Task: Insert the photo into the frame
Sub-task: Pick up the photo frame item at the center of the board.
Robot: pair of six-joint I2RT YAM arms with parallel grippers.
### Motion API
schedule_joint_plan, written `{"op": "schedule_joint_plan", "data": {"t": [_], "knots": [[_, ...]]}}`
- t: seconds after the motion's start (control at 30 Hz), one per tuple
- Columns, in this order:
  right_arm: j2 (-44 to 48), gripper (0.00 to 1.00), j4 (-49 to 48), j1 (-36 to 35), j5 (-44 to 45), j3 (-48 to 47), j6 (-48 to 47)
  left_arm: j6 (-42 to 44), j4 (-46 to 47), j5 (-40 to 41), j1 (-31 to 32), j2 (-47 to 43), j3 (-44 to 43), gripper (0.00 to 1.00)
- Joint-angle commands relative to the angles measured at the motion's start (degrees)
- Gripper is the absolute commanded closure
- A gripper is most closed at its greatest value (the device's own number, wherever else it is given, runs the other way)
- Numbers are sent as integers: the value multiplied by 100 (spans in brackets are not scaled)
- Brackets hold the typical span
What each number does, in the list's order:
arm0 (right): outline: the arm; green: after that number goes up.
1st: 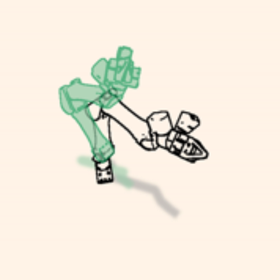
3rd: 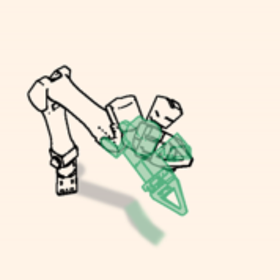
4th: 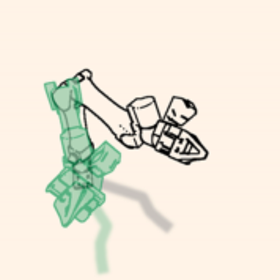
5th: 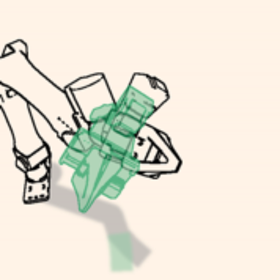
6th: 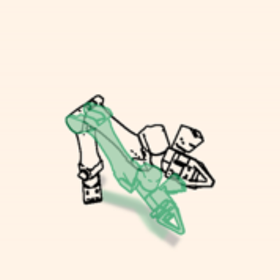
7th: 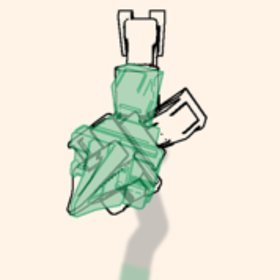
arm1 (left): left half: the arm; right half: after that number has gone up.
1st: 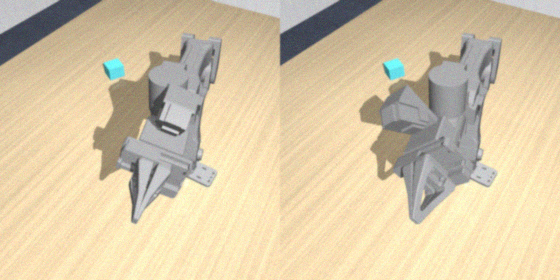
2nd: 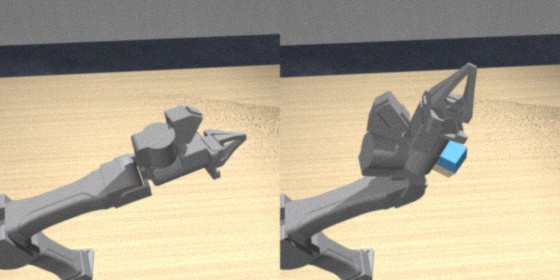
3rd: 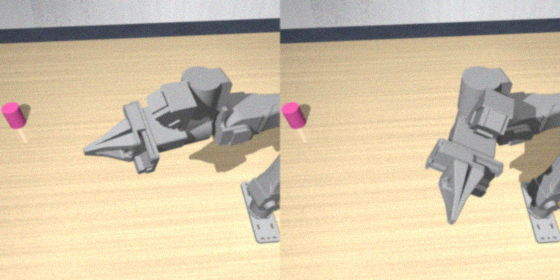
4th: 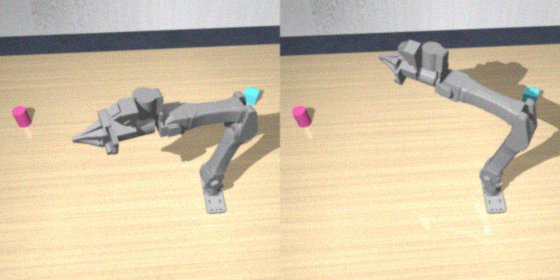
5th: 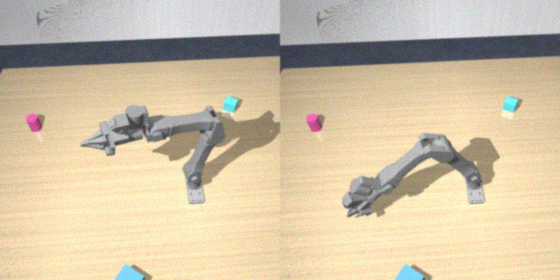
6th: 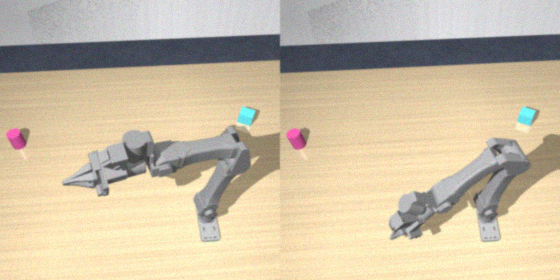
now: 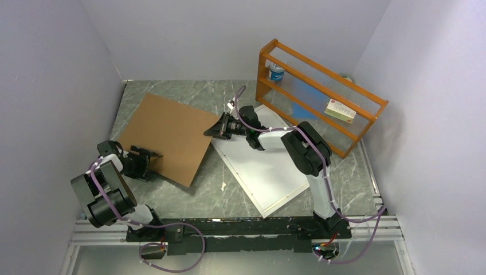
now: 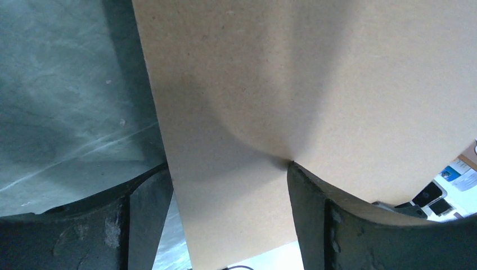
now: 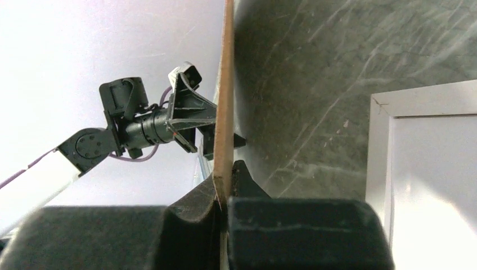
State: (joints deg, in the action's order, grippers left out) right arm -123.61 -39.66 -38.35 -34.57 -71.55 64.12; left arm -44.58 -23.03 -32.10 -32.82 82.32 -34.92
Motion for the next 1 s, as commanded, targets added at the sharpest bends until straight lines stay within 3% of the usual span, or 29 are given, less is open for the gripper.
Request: {"op": "schedule_joint_plan", "data": {"t": [0.0,0.3,0.5,0.6,0.73,0.97], "knots": [[820,100,-101,-47,310,-264,-470,379,-78,378,41,-62,134,18],[2067,100,1655,176,1286,-1048,-1791,962,-480,-479,53,-686,-437,11],[2687,100,2330,477,1803,-1335,-2265,937,-303,-818,266,-1177,-313,10],[3077,100,2459,635,1985,-1278,-2313,620,42,-751,778,-1233,-224,11],[3710,100,2434,854,2156,-1000,-2349,-4,668,-277,1939,-928,-238,15],[4661,100,2505,1033,2275,-606,-2436,-747,1221,382,3552,707,-1062,27]]}}
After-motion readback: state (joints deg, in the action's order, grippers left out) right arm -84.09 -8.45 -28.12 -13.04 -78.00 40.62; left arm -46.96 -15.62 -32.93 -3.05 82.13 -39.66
